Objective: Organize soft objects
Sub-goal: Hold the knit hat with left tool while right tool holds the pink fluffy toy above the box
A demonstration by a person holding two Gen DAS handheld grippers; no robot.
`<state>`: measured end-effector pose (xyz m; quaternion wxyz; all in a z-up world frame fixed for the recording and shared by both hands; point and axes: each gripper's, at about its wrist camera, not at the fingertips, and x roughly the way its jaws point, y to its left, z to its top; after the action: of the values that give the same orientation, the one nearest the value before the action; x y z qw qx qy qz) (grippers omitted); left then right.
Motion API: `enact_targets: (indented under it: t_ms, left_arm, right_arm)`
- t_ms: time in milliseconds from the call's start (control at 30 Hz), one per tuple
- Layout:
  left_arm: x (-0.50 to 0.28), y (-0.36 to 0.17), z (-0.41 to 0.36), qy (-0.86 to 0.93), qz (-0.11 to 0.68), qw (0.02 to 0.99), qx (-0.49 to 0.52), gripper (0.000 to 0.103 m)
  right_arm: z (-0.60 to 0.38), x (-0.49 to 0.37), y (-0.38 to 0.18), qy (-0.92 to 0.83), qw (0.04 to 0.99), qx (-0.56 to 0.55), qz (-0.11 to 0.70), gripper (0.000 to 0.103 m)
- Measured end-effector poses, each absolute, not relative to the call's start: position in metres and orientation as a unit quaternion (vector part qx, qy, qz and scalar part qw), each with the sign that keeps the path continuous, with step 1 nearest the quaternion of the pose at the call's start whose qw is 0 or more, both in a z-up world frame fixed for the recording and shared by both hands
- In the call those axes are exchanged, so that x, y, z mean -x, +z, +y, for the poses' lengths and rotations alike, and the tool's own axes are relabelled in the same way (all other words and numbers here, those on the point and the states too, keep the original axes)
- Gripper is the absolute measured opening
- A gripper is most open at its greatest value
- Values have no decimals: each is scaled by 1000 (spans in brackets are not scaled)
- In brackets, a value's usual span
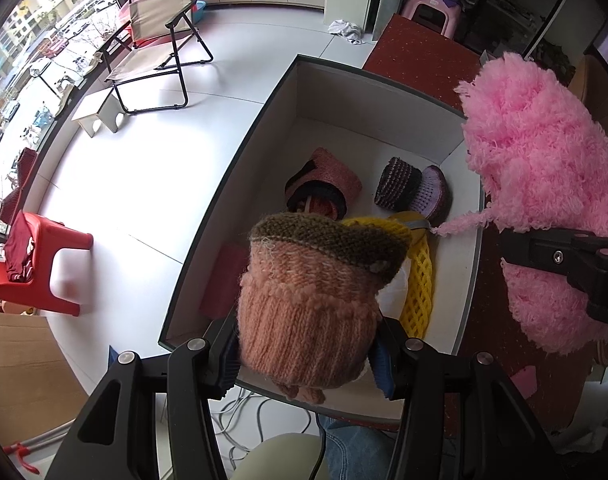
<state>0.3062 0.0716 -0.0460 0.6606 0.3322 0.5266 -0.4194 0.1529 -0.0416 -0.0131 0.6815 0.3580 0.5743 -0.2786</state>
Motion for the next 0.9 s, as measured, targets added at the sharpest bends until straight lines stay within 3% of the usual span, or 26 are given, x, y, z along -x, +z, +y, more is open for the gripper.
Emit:
enact_targets:
  t_ms: [900]
  left_arm:
    - [-327,-59,68,-403,547,657,-327,53]
  right_arm:
    - [-49,-201,-13,-259,688,-325,595,51]
